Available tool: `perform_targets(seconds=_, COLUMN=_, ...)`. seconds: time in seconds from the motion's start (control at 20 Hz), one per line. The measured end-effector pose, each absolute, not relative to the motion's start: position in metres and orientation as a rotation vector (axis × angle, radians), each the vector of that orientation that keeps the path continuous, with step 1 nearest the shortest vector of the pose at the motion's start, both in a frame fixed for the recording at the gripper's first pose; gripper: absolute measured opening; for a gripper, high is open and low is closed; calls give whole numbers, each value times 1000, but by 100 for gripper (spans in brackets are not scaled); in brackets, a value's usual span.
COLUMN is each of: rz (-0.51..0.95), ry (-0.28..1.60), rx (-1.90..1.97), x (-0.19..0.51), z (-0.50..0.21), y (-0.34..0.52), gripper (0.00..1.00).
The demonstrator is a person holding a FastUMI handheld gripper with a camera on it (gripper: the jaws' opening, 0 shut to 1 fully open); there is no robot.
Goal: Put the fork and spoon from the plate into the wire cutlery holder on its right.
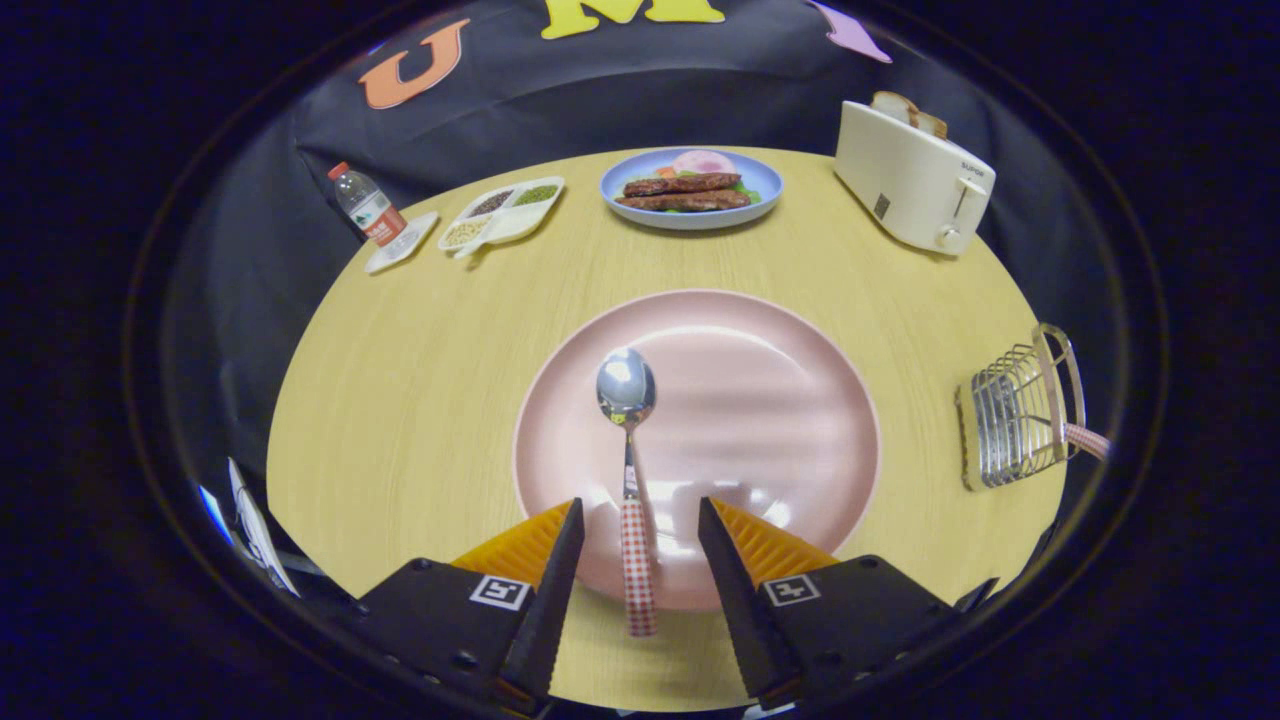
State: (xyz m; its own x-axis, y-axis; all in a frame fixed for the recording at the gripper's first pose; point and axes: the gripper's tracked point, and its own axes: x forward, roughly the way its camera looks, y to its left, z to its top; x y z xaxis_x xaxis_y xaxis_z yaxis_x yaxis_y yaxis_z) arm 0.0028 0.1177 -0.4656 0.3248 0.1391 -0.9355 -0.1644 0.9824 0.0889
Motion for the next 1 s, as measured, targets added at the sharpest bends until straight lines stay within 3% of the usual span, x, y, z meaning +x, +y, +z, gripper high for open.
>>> perform_targets(seconds=0.25, rz=197, ry=1228, rx=-83, x=4, z=-476, y=124, gripper=52)
perform_targets(seconds=0.35, rz=172, ry=1245, rx=-100, x=6, z=-475, y=123, gripper=10)
perform_targets(seconds=0.4, rz=173, ry=1243, rx=-101, x=8, z=-475, y=125, gripper=13)
perform_targets(seconds=0.65, rz=151, ry=1282, rx=-64, x=5, z=-467, y=122, gripper=1)
perform_targets(seconds=1.0, rz=181, ry=1262, rx=-102, x=13, z=-419, y=104, gripper=1)
